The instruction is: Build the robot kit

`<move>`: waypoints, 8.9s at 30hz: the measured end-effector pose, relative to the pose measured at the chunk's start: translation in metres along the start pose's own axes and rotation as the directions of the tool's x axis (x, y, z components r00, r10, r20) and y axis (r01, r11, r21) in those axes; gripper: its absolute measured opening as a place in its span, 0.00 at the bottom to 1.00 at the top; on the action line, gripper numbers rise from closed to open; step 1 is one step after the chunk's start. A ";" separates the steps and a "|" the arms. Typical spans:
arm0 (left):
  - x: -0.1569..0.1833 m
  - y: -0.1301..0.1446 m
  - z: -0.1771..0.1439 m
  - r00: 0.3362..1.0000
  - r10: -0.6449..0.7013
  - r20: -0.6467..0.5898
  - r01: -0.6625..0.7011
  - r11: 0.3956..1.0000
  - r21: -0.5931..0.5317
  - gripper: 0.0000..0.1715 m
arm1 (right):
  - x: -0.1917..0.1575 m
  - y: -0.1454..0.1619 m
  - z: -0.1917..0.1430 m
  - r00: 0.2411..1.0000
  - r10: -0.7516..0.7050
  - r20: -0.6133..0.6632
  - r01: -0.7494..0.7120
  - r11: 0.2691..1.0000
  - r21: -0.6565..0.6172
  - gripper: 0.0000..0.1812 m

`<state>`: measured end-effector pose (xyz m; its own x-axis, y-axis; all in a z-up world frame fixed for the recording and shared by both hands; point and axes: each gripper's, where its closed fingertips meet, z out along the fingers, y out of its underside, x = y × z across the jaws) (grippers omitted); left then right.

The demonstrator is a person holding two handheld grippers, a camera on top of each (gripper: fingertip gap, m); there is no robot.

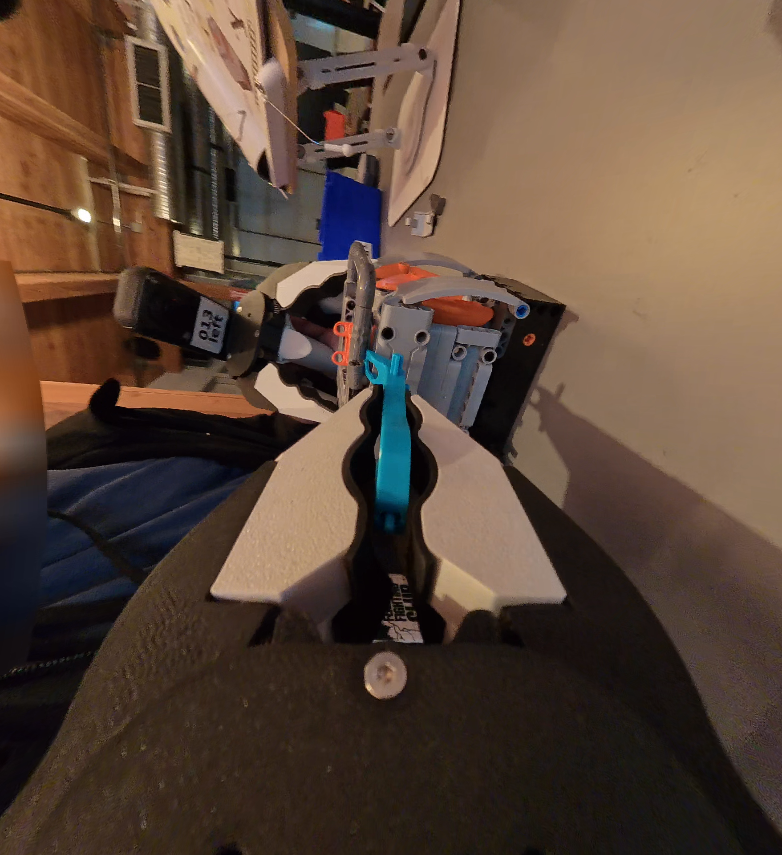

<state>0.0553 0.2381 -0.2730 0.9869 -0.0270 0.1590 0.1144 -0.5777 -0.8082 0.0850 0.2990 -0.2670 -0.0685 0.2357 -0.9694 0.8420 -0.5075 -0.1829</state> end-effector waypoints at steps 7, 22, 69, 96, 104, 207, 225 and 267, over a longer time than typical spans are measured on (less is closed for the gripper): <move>0.003 0.001 0.001 0.999 -0.024 -0.022 0.024 1.000 -0.007 0.53 | -0.002 0.000 -0.006 0.967 -0.132 -0.219 0.109 0.988 -0.114 0.03; 0.006 0.001 0.002 0.997 -0.033 -0.063 0.034 0.999 0.007 0.50 | -0.003 0.004 -0.009 0.900 -0.323 -0.291 0.185 0.890 -0.416 0.03; -0.004 0.002 0.001 0.988 -0.029 -0.151 0.031 0.999 0.008 0.50 | 0.000 0.032 0.013 0.919 -0.262 0.295 0.394 0.604 -0.692 0.02; 0.069 -0.091 -0.018 0.932 0.043 -0.359 0.027 0.982 0.188 0.03 | -0.078 0.031 0.009 0.700 -0.710 -0.073 0.643 0.672 -0.368 0.05; 0.049 -0.119 -0.037 0.870 -0.177 -0.460 0.359 0.866 0.347 0.03 | -0.115 -0.003 -0.002 0.759 -0.642 -0.107 0.642 0.713 0.283 0.11; 0.016 -0.014 0.036 0.997 0.074 -0.029 -0.077 0.990 -0.121 0.69 | -0.003 0.014 -0.031 0.938 -0.146 -0.313 0.136 0.989 -0.054 0.02; 0.013 -0.015 0.038 0.998 0.065 0.013 -0.064 0.996 -0.062 0.71 | -0.003 0.010 -0.026 0.915 -0.111 -0.388 0.052 0.986 -0.159 0.02; 0.006 -0.013 0.036 0.997 0.066 0.029 -0.064 0.997 -0.046 0.73 | -0.002 0.014 -0.016 0.975 0.020 -0.222 -0.030 0.999 -0.042 0.02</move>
<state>0.0637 0.2752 -0.2819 0.9952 -0.0410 0.0891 0.0455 -0.6118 -0.7897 0.1057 0.3050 -0.2652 0.0687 0.4042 -0.9121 0.8652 -0.4792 -0.1472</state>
